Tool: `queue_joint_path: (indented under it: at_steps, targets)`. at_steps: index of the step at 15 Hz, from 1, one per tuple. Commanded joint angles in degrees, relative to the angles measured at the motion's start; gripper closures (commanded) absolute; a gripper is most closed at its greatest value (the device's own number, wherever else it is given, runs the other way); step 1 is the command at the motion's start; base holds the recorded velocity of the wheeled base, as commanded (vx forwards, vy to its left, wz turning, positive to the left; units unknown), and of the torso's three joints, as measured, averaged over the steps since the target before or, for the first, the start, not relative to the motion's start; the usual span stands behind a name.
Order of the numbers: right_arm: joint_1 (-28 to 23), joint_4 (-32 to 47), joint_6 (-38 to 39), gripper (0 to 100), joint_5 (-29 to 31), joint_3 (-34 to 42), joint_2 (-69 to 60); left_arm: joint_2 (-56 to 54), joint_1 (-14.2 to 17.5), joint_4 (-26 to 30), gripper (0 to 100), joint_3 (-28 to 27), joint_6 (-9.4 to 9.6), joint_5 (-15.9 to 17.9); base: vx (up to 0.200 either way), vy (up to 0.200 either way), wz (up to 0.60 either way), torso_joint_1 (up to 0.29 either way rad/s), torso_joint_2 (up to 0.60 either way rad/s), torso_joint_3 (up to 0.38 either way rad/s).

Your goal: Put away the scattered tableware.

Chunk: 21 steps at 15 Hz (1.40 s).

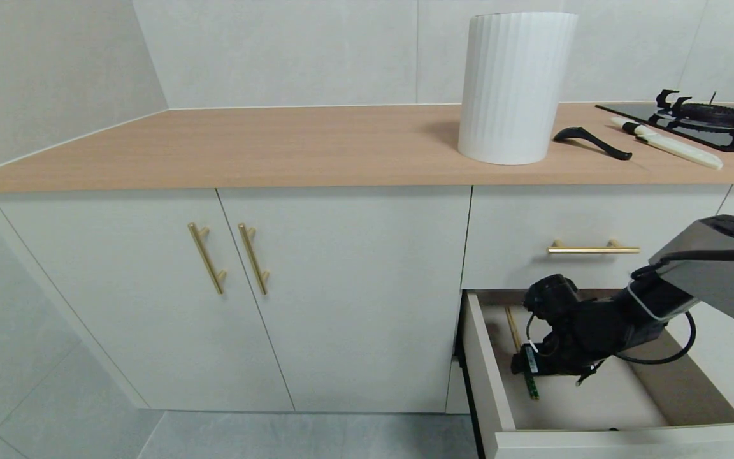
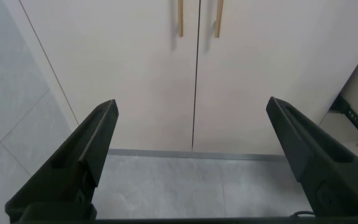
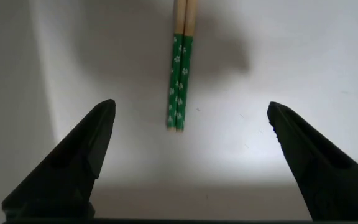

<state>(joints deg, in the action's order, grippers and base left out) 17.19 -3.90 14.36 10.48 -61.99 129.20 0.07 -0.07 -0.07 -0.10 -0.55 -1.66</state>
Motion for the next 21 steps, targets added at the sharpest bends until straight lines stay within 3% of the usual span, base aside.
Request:
queue_joint_path:
  at_steps: [1,3,10,21]
  targets:
    - [0.1,0.2,-0.6,0,-1.3,4.0,-11.3,0.0,0.0,0.1,0,0.1,-0.07,0.0,0.0,0.0,0.0,0.0,0.0,0.0]
    - [-0.7,2.4,-6.7,0,-1.9,7.4,-22.0,0.0,0.0,0.0,0,0.1,0.02,0.0,0.0,0.0,0.0,0.0,0.0,0.0]
    - [-5.1,6.1,-11.5,0,-2.3,8.7,-35.8,0.0,0.0,0.0,0,0.0,0.02,0.0,0.0,0.0,0.0,0.0,0.0,0.0]
    - [-5.1,6.3,-11.8,0,-2.4,9.4,-39.3,0.0,0.0,0.0,0,0.0,0.02,0.0,0.0,0.0,0.0,0.077,-0.4,-0.324]
